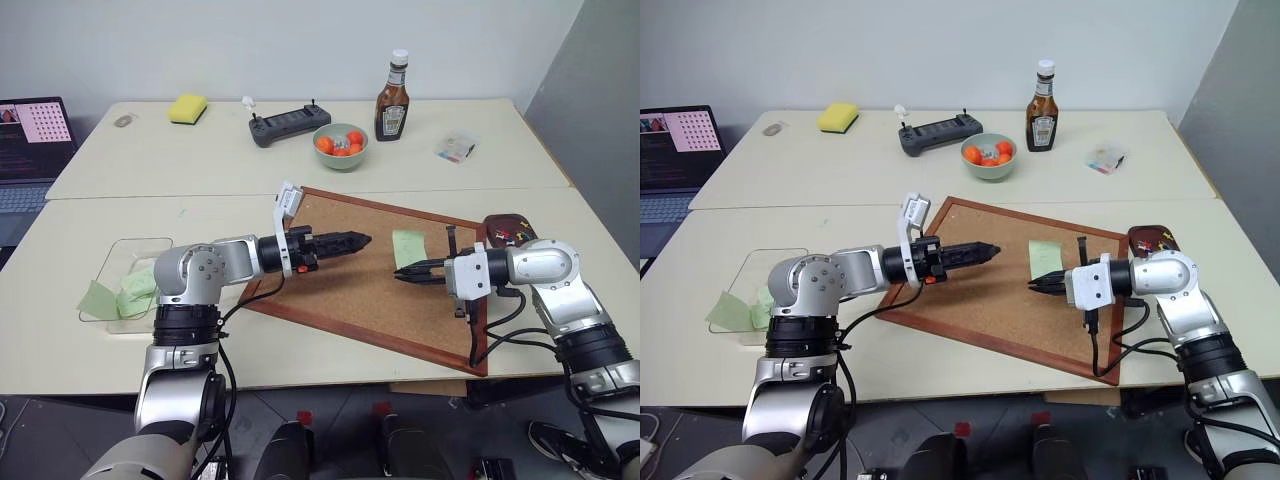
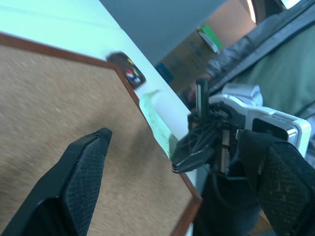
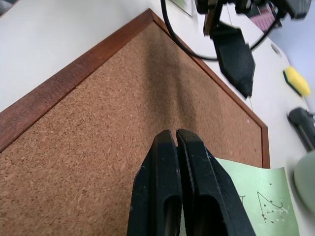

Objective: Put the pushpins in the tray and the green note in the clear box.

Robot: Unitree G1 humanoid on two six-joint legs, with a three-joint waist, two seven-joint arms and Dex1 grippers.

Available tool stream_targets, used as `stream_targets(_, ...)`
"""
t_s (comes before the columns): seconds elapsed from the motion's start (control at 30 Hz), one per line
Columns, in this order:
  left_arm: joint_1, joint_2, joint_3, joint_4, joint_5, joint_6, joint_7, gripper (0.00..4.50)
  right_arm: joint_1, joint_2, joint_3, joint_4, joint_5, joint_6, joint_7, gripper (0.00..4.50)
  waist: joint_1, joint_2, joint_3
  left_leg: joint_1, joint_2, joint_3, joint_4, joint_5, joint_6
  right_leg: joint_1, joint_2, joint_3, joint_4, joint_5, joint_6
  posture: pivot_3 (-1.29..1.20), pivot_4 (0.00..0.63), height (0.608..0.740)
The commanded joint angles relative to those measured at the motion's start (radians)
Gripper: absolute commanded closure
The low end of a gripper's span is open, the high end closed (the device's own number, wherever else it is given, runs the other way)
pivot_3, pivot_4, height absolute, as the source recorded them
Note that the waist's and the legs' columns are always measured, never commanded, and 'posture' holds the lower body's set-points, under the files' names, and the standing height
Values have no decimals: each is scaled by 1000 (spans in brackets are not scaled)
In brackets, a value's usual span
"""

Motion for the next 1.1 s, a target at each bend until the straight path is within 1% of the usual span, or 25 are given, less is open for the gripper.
stream_targets(0.03, -16, -26, -12, -10, -29, 4, 13, 230, -27, 12, 15, -49, 21, -21, 13, 4500, 1, 0, 0, 0, 0, 0, 0, 0, 0, 0, 0, 0, 0, 0, 0, 0, 150, 740)
stream_targets(0.27, -27, -72, -30, 7, -11, -27, 44, 230, -40, 45, 42, -101, 18, -8, 0, 4500, 2, 0, 0, 0, 0, 0, 0, 0, 0, 0, 0, 0, 0, 0, 0, 0, 150, 740)
stream_targets(0.4, -17, -82, -58, -14, -3, -42, 50, 230, -35, 55, 47, -118, 18, -4, -6, 4500, 1, 0, 0, 0, 0, 0, 0, 0, -1, 0, 0, 0, 0, 0, 0, 0, 150, 740)
stream_targets(0.5, -7, -76, -64, -26, -14, -41, 47, 610, -31, 57, 48, -121, 18, -4, -10, 4500, 1, 0, 0, 0, 0, 0, 0, 0, -1, 0, 0, 0, 0, 0, 0, 0, 150, 740)
stream_targets(0.6, 7, -53, -85, -43, -12, -48, 29, 1187, -30, 54, 46, -122, 20, -7, -11, 4500, 1, 0, 0, 0, 0, 0, 0, 0, -1, 0, 0, 0, 0, 0, 0, 0, 150, 740)
stream_targets(0.67, 14, -47, -92, -44, -13, -48, 23, 1451, -31, 53, 46, -121, 21, -9, -9, 4500, 1, 0, 0, 0, 0, 0, 0, 0, -1, 0, 0, 0, 0, 0, 0, 0, 150, 740)
stream_targets(0.73, 17, -46, -95, -45, -17, -48, 21, 1895, -31, 52, 46, -119, 22, -11, -7, 4500, 1, 0, 0, 0, 0, 0, 0, 0, -1, 0, 0, 0, 0, 0, 0, 0, 150, 740)
stream_targets(0.77, 17, -46, -96, -46, -18, -49, 22, 2039, -31, 52, 46, -118, 23, -12, -6, 4500, 1, 0, 0, 0, 0, 0, 0, 0, -1, 0, 0, 0, 0, 0, 0, 0, 150, 740)
stream_targets(0.8, 19, -45, -98, -49, -18, -49, 21, 2297, -30, 52, 46, -119, 23, -12, -6, 4500, 1, 0, 0, 0, 0, 0, 0, 0, -1, 0, 0, 0, 0, 0, 0, 0, 150, 740)
stream_targets(0.9, 23, -42, -105, -56, -18, -49, 18, 2726, -33, 53, 47, -116, 23, -13, -5, 4500, 1, 0, 0, 0, 0, 0, 0, 0, -1, 0, 0, 0, 0, 0, 0, 0, 150, 740)
stream_targets(0.93, 24, -41, -106, -58, -19, -49, 18, 2985, -34, 54, 47, -116, 24, -13, -5, 4500, 1, 0, 0, 0, 0, 0, 0, 0, -1, 0, 0, 0, 0, 0, 0, 0, 150, 740)
stream_targets(1.1, 23, -44, -102, -62, -27, -45, 21, 3872, -36, 56, 48, -120, 27, -9, -4, 4500, 1, 0, 0, 0, 0, 0, 0, 0, -1, 0, 0, 0, 0, 0, 0, 0, 150, 740)
